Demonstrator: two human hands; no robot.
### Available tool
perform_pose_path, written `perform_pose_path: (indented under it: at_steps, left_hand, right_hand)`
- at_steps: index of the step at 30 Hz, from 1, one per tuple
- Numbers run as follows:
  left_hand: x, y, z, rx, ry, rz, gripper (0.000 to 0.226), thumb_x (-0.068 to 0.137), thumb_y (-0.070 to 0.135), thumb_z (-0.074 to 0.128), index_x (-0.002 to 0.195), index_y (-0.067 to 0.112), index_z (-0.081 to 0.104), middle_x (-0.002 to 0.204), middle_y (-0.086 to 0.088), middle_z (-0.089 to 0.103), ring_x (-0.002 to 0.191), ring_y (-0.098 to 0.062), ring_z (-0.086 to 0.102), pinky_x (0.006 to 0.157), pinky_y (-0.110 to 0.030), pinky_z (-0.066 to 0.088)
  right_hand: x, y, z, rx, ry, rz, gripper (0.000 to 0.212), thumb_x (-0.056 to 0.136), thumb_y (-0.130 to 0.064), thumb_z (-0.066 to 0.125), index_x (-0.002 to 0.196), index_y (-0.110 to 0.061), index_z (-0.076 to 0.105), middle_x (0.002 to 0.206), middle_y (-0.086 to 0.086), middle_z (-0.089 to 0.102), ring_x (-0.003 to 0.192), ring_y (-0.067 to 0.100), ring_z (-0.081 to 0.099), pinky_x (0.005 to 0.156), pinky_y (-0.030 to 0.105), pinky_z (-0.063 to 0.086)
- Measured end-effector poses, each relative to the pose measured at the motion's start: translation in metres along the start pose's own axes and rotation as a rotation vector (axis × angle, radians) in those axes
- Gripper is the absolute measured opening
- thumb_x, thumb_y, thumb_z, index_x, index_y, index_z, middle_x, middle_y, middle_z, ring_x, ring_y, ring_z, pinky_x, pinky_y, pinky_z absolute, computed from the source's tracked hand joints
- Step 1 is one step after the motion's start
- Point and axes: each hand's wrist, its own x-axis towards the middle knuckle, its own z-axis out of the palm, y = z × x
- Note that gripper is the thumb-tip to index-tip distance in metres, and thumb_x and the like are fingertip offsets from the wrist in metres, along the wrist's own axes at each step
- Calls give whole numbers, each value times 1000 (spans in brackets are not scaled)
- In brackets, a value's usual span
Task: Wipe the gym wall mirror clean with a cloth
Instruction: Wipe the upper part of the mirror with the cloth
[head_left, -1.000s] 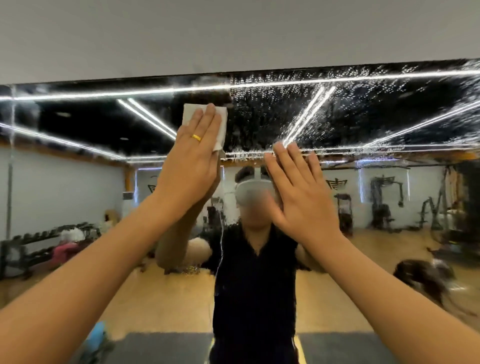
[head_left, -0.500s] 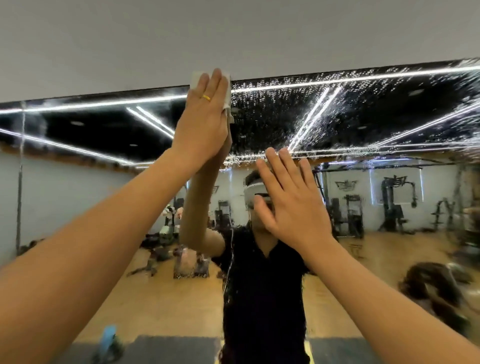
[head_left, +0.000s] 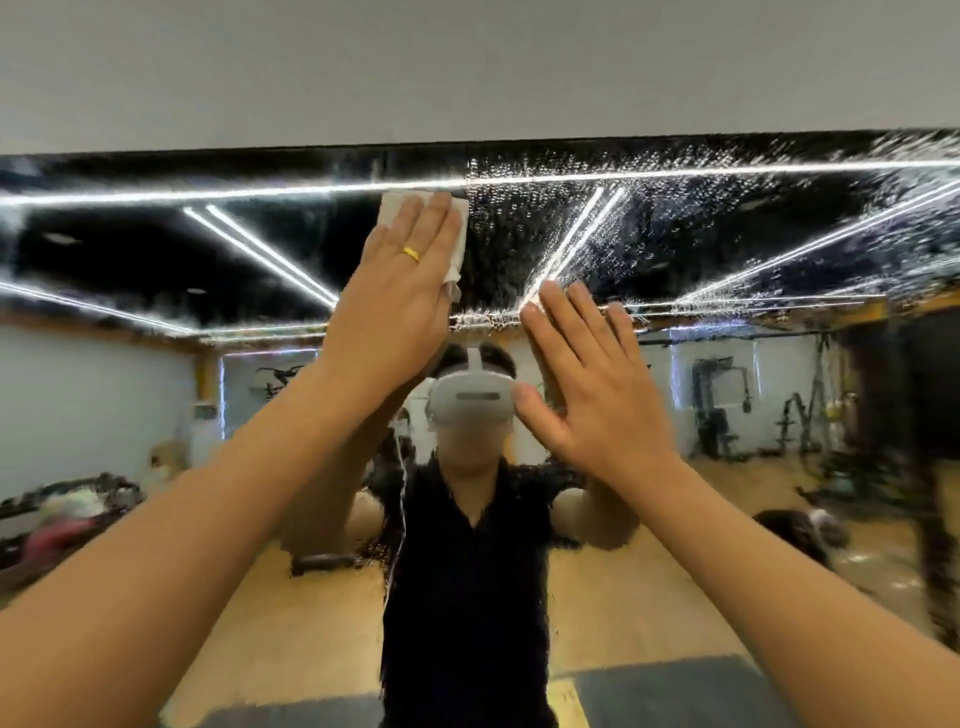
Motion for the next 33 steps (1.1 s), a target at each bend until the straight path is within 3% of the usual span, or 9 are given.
perform_pose_path:
  at_steps: [3,8,19,23,27,33]
  left_hand:
    - [29,1,-5,3,-28,-8,63,110,25,34,166,12,9,174,-7,4,160,-26,2,125,-39,-5]
    - [78,3,-9,8,-22,-23,60,111,23,33,165,10,13,174,-8,7,160,-28,4,129,-47,6]
    - [-4,11,12,-32,35,-11,63,108,25,41,165,10,18,172,-7,13,159,-25,8,125,-37,-1]
    - [16,8,7,-10,25,-10,62,109,26,38,165,10,15,173,-9,13,160,-26,8,128,-44,5]
    - [58,13,-1,7,-6,-45,61,111,27,30,166,11,7,174,-8,2,160,-25,0,127,-41,-2]
    - [75,14,-1,6,15,-23,60,111,24,31,166,10,10,174,-9,4,160,-26,1,127,-39,-4]
  right_hand:
    - [0,-1,-1,5,1,8,73,102,-51,50,162,-15,30,170,7,21,159,25,14,127,54,14]
    - [1,-1,-4,5,-16,0,72,102,-53,44,162,-15,29,171,6,19,159,24,11,128,53,13]
    - [1,0,-3,5,-24,10,71,102,-52,42,162,-15,30,171,6,20,159,24,11,128,53,13]
    - [3,-1,-4,2,-32,10,71,103,-52,42,162,-15,29,171,6,19,159,24,11,128,53,13]
    - [3,-2,-5,6,-29,14,70,103,-52,42,162,-15,31,171,6,21,159,23,12,127,53,14]
    - [3,-2,-6,4,-34,13,70,103,-52,40,162,-16,30,171,6,20,159,23,11,128,53,13]
